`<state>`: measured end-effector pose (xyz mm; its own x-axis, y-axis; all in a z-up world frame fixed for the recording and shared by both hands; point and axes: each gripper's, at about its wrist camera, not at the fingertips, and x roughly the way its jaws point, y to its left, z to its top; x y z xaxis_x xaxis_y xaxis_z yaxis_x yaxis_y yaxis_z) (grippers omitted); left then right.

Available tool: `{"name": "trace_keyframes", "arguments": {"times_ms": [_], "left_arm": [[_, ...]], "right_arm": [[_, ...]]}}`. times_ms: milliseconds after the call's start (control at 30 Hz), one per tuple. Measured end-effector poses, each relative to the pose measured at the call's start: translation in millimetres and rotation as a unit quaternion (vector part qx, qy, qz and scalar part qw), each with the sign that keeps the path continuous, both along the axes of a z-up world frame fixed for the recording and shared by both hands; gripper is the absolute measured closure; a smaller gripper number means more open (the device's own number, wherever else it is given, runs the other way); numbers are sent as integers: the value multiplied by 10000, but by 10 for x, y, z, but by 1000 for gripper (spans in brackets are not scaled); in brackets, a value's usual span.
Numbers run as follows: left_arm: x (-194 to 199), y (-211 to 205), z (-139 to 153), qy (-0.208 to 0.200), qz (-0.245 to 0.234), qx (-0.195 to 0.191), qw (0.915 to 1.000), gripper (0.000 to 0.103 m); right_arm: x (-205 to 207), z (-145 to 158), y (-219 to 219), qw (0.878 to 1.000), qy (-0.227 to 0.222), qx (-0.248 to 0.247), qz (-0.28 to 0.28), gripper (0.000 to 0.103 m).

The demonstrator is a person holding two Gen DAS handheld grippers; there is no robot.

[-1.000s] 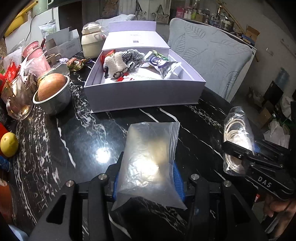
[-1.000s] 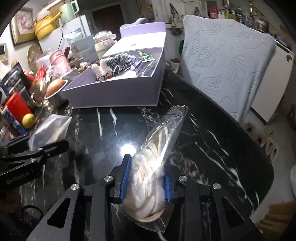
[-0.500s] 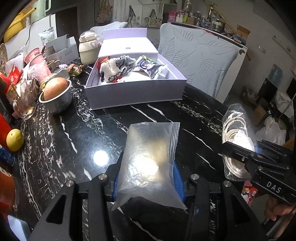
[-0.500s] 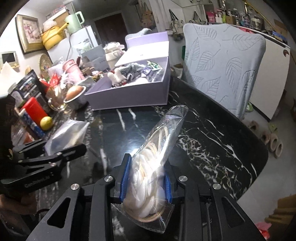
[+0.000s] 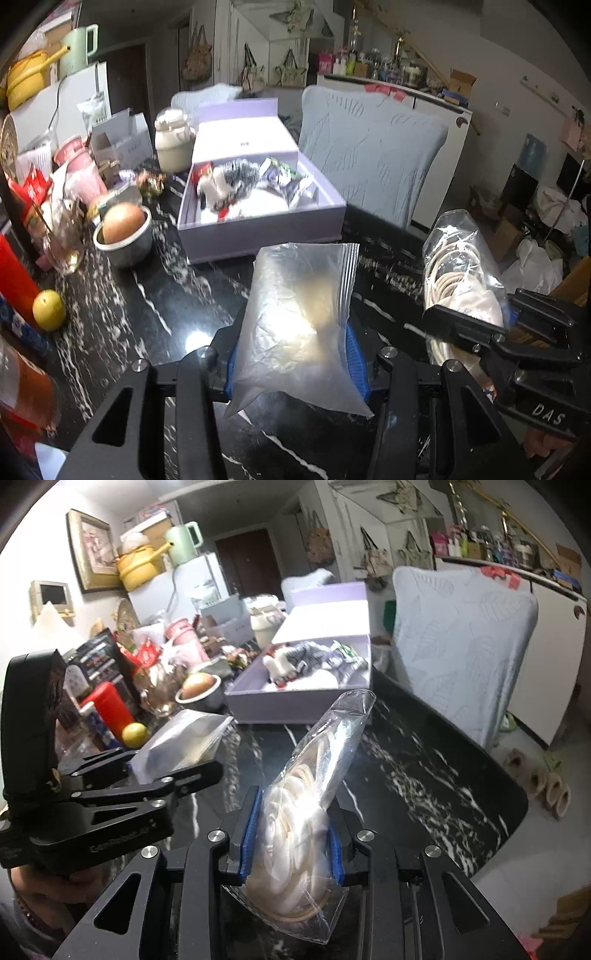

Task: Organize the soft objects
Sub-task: 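Carry both zip bags with both tools toward the lavender box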

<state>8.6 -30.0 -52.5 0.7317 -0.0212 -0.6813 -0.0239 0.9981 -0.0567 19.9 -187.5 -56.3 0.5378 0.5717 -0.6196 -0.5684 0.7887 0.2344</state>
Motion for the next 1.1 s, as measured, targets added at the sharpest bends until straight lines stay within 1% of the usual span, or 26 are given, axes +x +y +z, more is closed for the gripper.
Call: {"name": "trace_keyframes", "arguments": {"times_ms": [133,300,467,567,833,967,1100], "left_arm": [[39,12,219,-304,32,161,9994,57],[137,62,494,-652,82,200,9976,57],[283,101,673,-866,55,224,9960,57],[390,130,736,-954,40,234,9952,57],[753,234,837,-1156,81,324,9927,57],[985,296,878,-1235,47,359,9917,57],[1257,365,878,-1300,-24,365,9908,57]], "right_arm": [[-5,183,64,9997,-223,84,91,72],[46,412,126,9982,-539,190,202,72],[178,628,175,9956,-867,246,261,72],[300,719,207,9942,-990,329,260,72],[718,847,329,9924,-1121,454,213,72],[961,894,402,9915,-1182,516,193,72],[1189,916,499,9907,-1260,473,189,72]]}}
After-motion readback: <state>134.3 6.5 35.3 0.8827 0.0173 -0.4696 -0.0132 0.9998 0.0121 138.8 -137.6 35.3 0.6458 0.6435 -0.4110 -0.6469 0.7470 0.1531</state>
